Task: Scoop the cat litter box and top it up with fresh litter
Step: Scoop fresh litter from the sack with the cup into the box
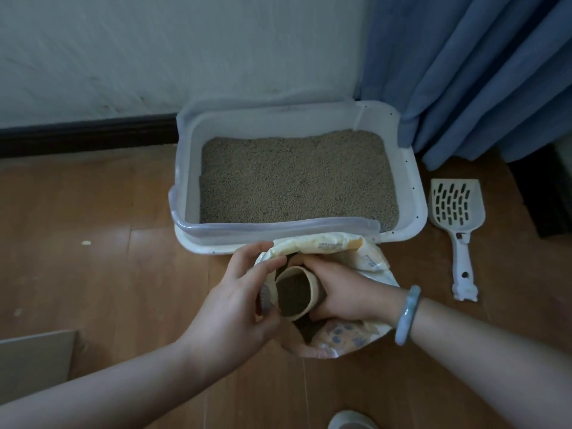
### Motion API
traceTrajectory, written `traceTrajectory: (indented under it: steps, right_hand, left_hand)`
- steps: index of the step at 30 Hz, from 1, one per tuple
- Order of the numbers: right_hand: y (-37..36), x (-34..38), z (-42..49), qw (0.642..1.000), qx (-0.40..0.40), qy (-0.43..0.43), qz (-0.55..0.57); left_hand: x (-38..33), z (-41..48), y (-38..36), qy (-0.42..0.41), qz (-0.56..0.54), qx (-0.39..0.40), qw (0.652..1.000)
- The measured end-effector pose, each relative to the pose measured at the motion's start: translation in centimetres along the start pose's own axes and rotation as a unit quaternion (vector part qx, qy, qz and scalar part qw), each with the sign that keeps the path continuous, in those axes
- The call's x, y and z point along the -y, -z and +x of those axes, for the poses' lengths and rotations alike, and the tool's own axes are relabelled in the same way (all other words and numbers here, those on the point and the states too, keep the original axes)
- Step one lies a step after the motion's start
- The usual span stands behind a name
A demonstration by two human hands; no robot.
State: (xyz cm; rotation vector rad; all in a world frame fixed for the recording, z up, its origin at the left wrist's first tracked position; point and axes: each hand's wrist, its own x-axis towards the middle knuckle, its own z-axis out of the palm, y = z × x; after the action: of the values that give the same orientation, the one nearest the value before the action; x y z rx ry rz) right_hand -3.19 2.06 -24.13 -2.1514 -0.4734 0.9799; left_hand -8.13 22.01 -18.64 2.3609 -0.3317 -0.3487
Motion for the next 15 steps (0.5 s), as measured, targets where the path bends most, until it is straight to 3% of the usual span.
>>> traceTrajectory:
  steps: [15]
  right_hand:
    - [1.1, -0.1, -2.6, 0.991, -0.074, 0.035, 0.106]
  left_hand:
    - [1.0, 0.9, 0.3, -0.010, -0.043, 0.003, 0.999]
